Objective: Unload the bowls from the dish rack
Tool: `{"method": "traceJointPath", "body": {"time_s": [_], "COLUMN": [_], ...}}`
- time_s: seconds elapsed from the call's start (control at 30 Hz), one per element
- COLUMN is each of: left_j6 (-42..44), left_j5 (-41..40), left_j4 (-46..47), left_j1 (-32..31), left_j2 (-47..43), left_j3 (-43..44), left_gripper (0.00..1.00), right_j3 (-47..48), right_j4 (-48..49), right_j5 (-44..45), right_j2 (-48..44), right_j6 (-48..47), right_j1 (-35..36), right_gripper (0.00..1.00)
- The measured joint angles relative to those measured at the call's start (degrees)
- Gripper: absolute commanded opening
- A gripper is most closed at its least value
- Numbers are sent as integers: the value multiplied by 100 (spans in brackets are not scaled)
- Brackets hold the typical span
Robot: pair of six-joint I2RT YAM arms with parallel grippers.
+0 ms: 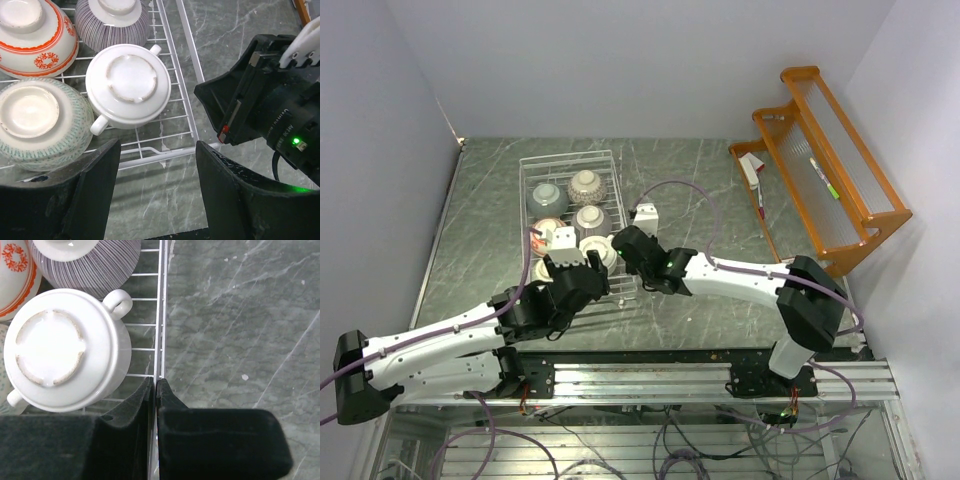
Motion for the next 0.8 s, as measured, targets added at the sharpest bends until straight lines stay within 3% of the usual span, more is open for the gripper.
{"method": "traceJointPath", "body": {"time_s": [0.27,0.5,0.8], "left_j6": [-83,-149,-264], "left_j5": [-114,-173,-234], "left_j4": [-195,-271,-468], "left_j1": [0,0,0], "left_j2": [-343,-446,-293], "left_j3": [-4,-35,-33], "left_gripper": [72,73,74], "right_j3": [308,188,-339], "right_j4": [92,330,474], "right_j5": [4,-177,-308], "right_j2": [319,308,-321], "right_j6": [-146,-85,-13], "right_j1": [-39,-61,-76], "right_gripper": [0,39,47]}}
